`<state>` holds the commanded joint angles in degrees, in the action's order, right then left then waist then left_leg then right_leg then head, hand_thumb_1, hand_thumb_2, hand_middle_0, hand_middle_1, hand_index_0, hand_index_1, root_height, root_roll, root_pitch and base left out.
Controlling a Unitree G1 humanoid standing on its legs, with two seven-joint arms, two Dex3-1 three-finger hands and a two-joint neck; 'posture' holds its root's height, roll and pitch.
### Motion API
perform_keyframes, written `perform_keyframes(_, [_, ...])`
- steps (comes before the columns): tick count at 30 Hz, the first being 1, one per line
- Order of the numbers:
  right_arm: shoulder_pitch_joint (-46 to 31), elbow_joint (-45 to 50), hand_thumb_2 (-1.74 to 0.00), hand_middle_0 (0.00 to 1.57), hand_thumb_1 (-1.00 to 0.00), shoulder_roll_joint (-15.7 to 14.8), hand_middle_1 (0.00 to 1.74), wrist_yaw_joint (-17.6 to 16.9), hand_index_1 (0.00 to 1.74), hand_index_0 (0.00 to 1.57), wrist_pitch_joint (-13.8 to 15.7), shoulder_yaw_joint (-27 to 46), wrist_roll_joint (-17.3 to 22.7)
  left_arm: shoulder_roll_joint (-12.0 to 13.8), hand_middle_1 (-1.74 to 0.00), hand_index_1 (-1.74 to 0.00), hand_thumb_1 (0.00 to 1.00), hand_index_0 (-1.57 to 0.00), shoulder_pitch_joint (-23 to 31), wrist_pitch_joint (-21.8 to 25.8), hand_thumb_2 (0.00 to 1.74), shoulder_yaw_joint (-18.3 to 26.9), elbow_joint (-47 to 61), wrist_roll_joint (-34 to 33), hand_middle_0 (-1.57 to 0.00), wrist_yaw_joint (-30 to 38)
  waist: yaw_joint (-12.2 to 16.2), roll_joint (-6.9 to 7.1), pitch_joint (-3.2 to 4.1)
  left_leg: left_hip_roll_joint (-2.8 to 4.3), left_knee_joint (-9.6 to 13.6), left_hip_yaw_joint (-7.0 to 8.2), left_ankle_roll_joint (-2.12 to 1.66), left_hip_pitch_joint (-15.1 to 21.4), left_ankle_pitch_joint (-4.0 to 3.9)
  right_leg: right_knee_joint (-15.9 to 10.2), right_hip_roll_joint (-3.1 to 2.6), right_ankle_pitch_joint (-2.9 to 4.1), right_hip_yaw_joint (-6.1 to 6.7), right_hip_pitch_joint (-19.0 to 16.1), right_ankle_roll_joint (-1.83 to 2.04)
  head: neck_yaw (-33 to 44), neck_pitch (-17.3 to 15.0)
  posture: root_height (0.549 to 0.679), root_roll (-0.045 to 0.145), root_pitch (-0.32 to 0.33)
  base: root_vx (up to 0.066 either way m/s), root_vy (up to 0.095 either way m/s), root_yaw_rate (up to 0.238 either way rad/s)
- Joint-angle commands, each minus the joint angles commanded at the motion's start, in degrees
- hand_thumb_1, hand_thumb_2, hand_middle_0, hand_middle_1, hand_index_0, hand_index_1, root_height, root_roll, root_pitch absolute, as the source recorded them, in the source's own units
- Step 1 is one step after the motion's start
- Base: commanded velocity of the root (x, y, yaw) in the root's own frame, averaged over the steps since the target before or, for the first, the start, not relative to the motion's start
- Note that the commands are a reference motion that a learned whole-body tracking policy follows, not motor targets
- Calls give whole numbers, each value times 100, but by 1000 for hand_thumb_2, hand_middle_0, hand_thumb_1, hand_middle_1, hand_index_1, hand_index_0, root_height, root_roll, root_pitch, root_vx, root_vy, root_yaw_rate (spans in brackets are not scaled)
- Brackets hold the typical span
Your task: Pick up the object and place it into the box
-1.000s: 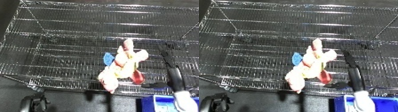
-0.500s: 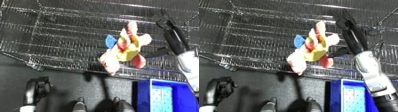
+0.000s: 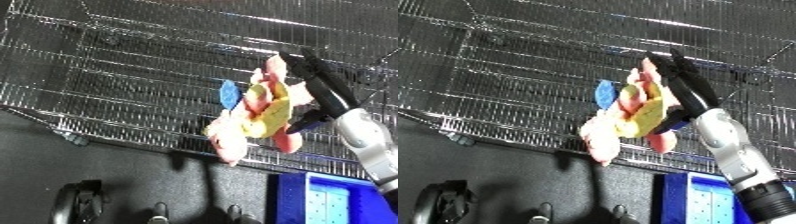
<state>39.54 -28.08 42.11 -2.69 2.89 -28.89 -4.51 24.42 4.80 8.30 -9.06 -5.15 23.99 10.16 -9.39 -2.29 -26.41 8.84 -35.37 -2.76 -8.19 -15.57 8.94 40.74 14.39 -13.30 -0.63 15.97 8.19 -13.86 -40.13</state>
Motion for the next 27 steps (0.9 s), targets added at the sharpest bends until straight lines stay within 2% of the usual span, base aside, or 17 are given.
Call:
perform_keyframes(4, [249, -432, 0, 0, 0, -66, 0, 7, 0, 0, -31, -200, -80, 24, -1740, -1740, 1000, -1570, -13, 52, 1740, -21, 16, 27, -1570, 29, -67, -48, -70, -22, -79, -26, 8, -158, 11, 42, 15, 25, 13, 145, 4, -218, 127, 635, 31, -109, 3, 19, 27])
perform_keyframes(8, [451, -864, 0, 0, 0, -130, 0, 31, 0, 0, -159, -389, -207, 63, -1740, -1740, 1000, -1570, -9, 107, 1740, -32, 60, 63, -1570, 49, -134, -98, -190, -43, -163, -57, 16, -334, 29, 86, 34, 51, 21, 299, 6, -314, 251, 633, 28, -92, 6, 20, 29])
perform_keyframes(13, [735, -1706, 0, 0, 0, -388, 0, 21, 0, 0, -122, -593, -345, 86, -1740, -1740, 1000, -1570, -29, 145, 1740, -40, 105, 92, -1570, 65, -204, -151, -317, -54, -215, -68, 15, -485, 32, 114, 51, 72, 10, 423, 11, -403, 405, 632, 26, -77, -3, 9, 29])
perform_keyframes(20, [924, -2614, 0, 0, 0, -840, 0, 77, 0, 0, -177, -798, -493, 54, -1740, -1740, 1000, -1570, -51, 194, 1740, -87, 153, 136, -1570, 93, -284, -219, -338, -57, -237, -99, 14, -611, 43, 137, 51, 56, -1, 541, 2, -558, 498, 631, 23, -59, 7, 1, 24])
perform_keyframes(27, [992, -3214, -609, 549, -350, -1198, 609, 62, 609, 549, -118, -780, -473, 10, -1740, -1740, 1000, -1570, -107, 211, 1740, -55, 181, 102, -1570, 155, -286, -238, -338, -44, -182, -86, 9, -578, 58, 118, 46, 27, -18, 527, 1, -435, 497, 632, 24, -54, 9, 0, 1])
